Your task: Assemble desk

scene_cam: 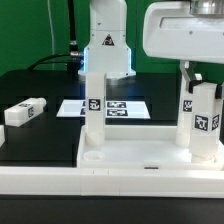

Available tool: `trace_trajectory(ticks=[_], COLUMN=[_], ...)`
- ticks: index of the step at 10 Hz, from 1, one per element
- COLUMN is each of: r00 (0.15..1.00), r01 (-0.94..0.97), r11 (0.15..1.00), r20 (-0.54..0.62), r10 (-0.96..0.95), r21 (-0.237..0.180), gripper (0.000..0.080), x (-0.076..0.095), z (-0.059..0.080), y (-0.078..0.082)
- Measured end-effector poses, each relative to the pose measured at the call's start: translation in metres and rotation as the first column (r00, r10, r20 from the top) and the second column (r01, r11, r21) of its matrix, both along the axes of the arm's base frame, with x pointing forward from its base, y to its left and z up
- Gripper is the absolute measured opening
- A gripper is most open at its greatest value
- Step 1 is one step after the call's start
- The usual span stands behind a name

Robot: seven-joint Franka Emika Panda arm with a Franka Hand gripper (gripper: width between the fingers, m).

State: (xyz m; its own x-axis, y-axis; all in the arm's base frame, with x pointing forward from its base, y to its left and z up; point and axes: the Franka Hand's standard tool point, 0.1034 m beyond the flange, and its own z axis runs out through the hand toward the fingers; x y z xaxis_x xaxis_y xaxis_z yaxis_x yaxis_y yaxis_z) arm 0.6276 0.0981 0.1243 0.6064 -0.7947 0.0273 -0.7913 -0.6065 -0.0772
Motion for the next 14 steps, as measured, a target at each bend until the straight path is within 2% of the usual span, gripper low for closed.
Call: trace_trajectory(ticks=[3,6,7,8,9,10,12,14], r00=[0.961,0.931,0.944,0.952,0.969,0.995,0.996,0.955], r01=[0.277,0.365,0.329,0.305,0.246,0.102,-0.090,-0.295], r11=[0.960,0.930,0.943,0.952,0.969,0.995,0.996,0.954], r20=[-0.005,-0.011,-0.013,-0.016,-0.012,-0.003,0.003,0.005], r10=[-0.277,-0.365,-0.329,-0.304,-0.246,-0.102,0.090,0.296], r21=[0.037,0.046,0.040,0.037,0.030,0.008,-0.015,-0.043], gripper=[0.0291,0.0291,0.0291,0.0459,0.0580,0.0635,0.0645,0.0649], x=[0.0007,0.0009,0.0001,-0.0007,-0.0007,-0.0003,-0.0005,-0.0003], z=[-0.0004,-0.0005,-0.0014,-0.0025,-0.0024,-0.0020,-0.0030,-0.0048], y=[0.0001,-0.0002,0.0002,0.0017,0.0021,0.0018,0.0043,0.0051])
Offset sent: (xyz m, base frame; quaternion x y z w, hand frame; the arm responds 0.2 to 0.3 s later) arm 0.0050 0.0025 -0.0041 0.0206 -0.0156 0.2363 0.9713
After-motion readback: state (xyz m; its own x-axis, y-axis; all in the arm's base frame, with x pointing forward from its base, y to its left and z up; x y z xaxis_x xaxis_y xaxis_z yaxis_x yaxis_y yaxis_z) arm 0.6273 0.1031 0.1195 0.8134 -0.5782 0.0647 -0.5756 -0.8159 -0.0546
